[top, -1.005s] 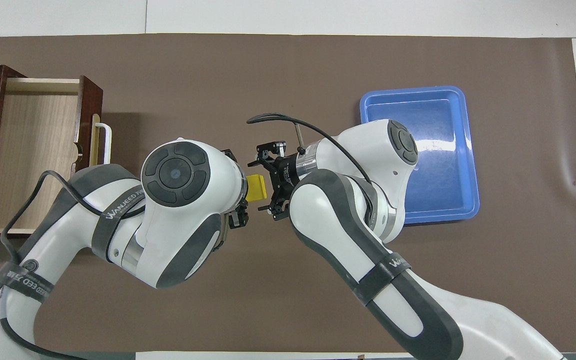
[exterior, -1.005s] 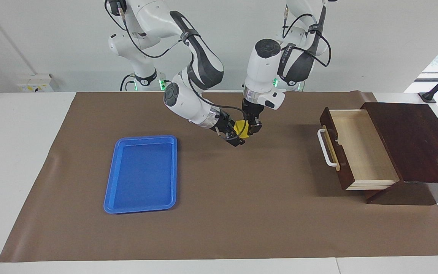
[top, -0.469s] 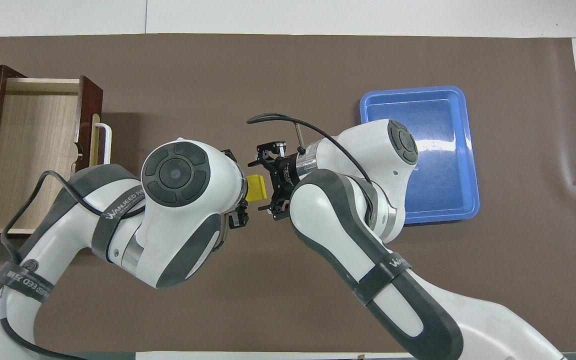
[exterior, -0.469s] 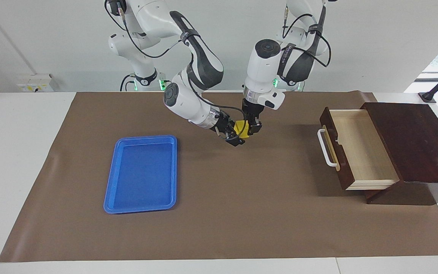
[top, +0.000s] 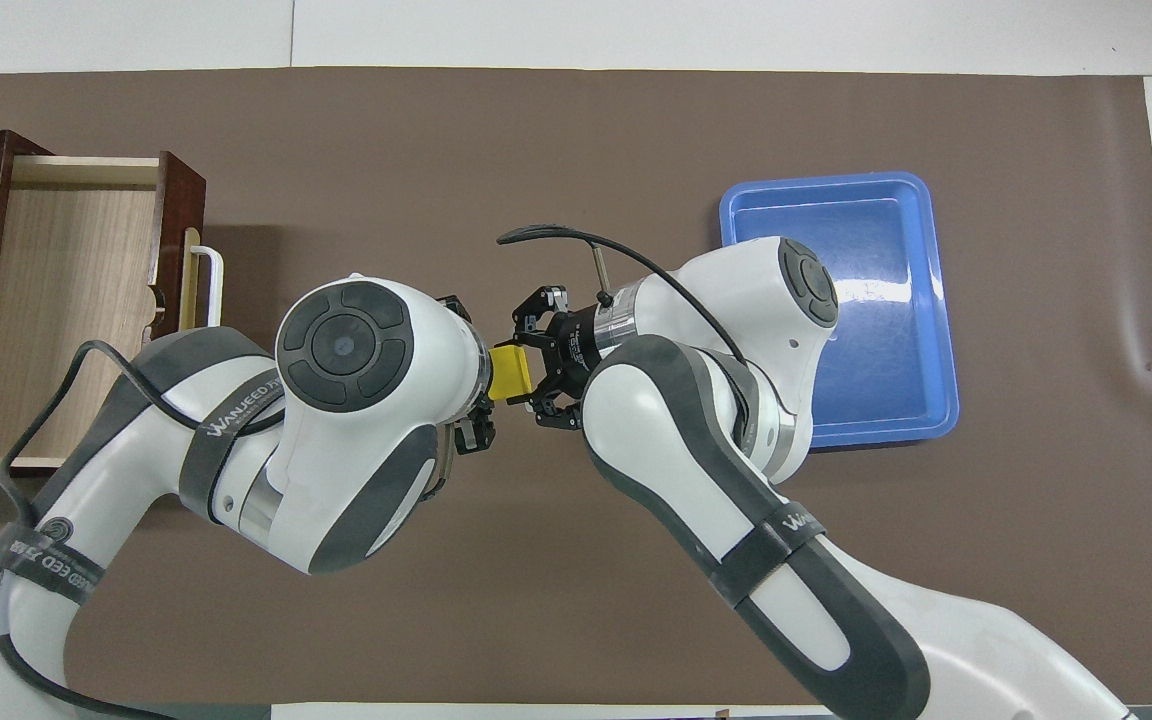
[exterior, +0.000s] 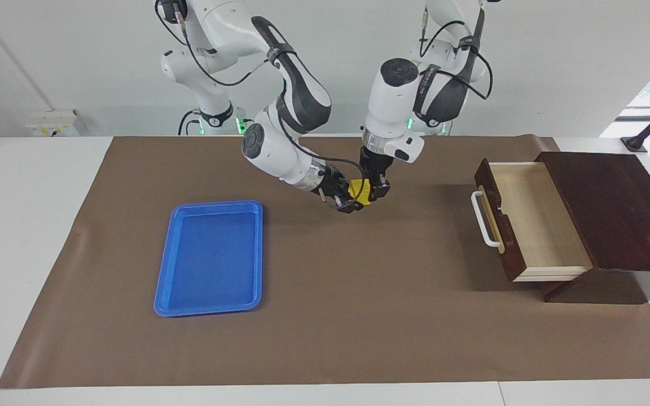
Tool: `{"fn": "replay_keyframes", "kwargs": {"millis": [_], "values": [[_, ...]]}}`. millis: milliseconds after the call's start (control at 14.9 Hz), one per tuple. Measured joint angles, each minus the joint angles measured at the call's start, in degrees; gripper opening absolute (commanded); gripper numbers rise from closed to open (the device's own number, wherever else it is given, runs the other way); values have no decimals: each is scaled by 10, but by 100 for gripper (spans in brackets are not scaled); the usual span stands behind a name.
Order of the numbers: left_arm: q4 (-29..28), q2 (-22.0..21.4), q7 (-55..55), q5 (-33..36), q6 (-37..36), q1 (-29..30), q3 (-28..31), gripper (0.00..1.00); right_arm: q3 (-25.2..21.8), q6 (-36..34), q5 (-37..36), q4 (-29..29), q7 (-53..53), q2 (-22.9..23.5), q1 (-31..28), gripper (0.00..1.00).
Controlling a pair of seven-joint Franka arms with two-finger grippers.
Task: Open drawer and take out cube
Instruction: 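Grasp the cube with the right gripper and open the left gripper, then carry the cube into the blue tray with the right gripper and release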
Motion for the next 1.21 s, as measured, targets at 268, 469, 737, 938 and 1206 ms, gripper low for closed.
{"fn": "replay_keyframes", "kwargs": {"millis": [268, 469, 737, 938, 1206], "values": [[2, -1, 10, 0, 0, 0, 3, 100, -1, 0, 0, 6, 0, 0, -1, 0], [2, -1, 23, 5, -3, 12, 12, 100, -1, -14, 2, 21, 0, 0, -12, 0], [2, -1, 79, 22, -12, 70, 16, 100, -3, -37, 2, 30, 0, 0, -55, 0], [0, -1, 99, 69, -9, 127, 18, 100, -5, -73, 2, 30, -14, 0, -131, 0], [-2, 11, 151, 113, 5, 183, 19, 100, -8, -128, 2, 27, -64, 7, -235, 0]]}}
